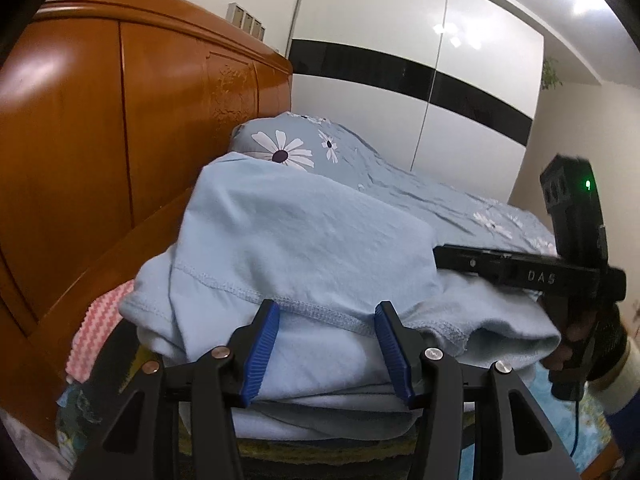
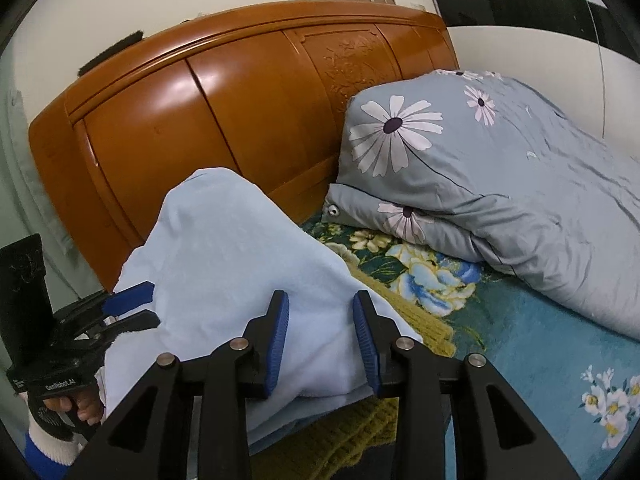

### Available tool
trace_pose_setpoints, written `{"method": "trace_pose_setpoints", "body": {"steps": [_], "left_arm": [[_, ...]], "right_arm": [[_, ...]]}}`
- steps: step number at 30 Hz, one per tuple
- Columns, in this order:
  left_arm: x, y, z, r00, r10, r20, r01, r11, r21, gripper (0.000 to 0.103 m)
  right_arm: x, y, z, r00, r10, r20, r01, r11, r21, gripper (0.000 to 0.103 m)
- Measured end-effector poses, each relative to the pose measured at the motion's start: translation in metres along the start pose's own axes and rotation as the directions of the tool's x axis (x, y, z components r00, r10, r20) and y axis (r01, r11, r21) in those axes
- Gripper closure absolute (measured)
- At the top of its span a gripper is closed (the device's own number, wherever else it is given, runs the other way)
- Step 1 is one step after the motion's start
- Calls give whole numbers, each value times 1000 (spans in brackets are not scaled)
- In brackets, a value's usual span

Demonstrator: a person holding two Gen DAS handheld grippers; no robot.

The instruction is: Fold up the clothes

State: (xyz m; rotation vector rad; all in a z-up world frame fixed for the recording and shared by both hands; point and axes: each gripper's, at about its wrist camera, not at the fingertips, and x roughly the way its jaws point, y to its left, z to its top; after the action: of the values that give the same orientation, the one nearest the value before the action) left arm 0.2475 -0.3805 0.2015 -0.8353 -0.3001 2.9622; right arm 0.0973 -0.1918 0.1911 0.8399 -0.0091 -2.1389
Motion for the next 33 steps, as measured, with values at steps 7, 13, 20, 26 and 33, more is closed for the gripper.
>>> {"method": "trace_pose_setpoints", "body": {"steps": [7,13,20,26,33], "left_arm": [[-23,-15,-4,996,85,32,-86,996,28,39],[-31,-1,-5,994,104,36,-103,994,-29,36],[-27,7,-7,995,95,19,-94,993,-67,35],[-50,-6,-19,994,88,63,-84,994,-68,32],[-69,-22,-62,988,127,87,-121,990,-67,26]], "right_arm": [[-30,10,-7,998,40,48,-41,999,29,64],[-43,52,-40,994,103,30,-100,990,-101,61],[-27,63,-50,998,63,4,-62,986,-154,61],[-64,68,-63,992,82,91,-71,991,-116,59],[-68,83,-118,996,18,93,-10,996,-86,55]]}}
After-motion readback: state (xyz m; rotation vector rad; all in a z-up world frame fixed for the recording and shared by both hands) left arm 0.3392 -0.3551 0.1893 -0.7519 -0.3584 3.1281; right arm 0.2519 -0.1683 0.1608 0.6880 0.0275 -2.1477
